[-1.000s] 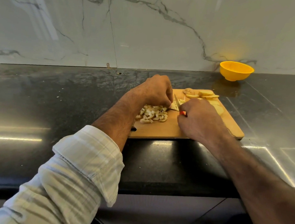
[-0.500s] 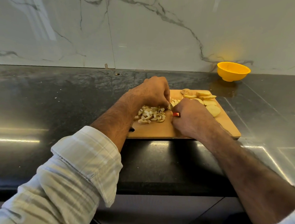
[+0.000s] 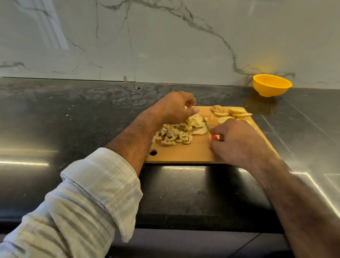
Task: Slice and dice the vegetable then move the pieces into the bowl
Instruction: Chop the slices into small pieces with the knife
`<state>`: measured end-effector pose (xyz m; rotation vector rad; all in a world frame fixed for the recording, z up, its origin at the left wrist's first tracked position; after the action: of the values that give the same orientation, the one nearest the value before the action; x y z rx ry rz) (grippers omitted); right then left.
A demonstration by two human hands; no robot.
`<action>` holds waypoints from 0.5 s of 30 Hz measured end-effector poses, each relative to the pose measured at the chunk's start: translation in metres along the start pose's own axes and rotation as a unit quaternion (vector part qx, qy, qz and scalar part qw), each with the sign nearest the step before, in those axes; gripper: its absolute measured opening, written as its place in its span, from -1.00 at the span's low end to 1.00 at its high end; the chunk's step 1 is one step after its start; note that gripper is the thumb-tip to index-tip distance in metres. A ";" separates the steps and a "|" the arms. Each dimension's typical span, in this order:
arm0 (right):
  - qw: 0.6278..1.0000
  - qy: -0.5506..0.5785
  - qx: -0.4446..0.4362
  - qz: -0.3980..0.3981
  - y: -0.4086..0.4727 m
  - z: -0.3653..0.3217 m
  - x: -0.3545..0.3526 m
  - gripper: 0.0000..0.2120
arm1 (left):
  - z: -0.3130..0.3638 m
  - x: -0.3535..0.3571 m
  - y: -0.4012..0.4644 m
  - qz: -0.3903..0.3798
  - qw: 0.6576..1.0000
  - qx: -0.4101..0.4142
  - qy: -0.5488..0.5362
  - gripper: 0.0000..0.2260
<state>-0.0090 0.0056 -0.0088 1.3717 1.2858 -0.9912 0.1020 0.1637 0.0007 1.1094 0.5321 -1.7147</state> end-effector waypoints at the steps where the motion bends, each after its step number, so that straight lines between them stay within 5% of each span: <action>1: 1.000 0.015 -0.017 -0.009 0.002 -0.004 0.002 -0.59 | -0.001 0.003 0.000 -0.013 1.000 -0.005 -0.011 -0.62; 10: 0.999 -0.025 -0.003 0.030 0.009 0.011 -0.016 -0.64 | -0.007 0.000 -0.001 0.000 0.995 -0.006 -0.099 -0.71; 15: 0.998 0.042 -0.049 -0.004 0.010 -0.002 -0.010 -0.65 | -0.008 -0.005 -0.001 0.028 0.989 -0.003 -0.145 -0.71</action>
<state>-0.0002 0.0063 0.0023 1.3456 1.3854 -0.8707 0.1054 0.1725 0.0010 0.8427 0.3191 -1.7841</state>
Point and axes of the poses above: each hand's wrist, its own y-axis towards the middle knuckle, its own x-axis out of the palm, z = x × y, the point moved 8 cm from there along y, towards the middle knuckle, and after that the axes turned 4 degrees about -y, right-handed, at the moved point
